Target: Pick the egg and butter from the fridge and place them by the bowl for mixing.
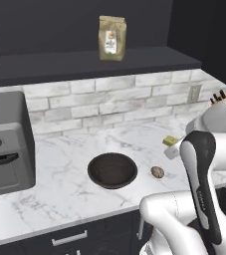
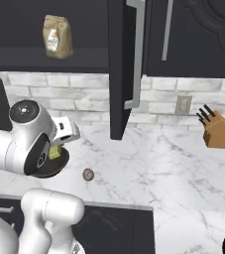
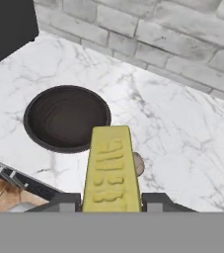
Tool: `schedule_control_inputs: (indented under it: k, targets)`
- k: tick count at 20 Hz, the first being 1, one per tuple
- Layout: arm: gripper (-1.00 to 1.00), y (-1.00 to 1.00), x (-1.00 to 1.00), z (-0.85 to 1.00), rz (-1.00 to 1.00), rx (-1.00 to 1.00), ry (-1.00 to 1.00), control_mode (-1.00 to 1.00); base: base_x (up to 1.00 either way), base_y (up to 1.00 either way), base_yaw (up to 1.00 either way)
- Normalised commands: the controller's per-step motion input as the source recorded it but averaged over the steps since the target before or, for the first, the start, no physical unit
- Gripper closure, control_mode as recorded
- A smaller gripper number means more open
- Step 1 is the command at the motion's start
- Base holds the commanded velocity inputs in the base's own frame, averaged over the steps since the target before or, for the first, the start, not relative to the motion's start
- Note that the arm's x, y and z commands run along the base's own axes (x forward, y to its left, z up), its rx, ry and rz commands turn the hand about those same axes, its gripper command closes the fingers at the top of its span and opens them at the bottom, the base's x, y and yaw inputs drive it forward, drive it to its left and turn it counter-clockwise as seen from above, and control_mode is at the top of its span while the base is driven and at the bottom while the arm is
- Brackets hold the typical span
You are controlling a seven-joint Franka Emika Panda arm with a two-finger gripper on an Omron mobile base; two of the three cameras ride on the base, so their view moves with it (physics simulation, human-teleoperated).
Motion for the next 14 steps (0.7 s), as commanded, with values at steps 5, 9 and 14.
schedule_control_inputs:
  k: [5, 9, 14]
  targets:
    - [1.0, -0.29, 0.22, -0.37, 0.0, 0.0, 0.08, -1.0, 0.0, 0.0, 0.0]
    - [1.0, -0.05, 0.73, -0.19, 0.0, 0.0, 0.22, -1.0, 0.0, 0.0, 0.0]
    - [1.0, 0.0, 0.9, -0.34, 0.0, -0.02, 0.24, -1.0, 0.0, 0.0, 0.0]
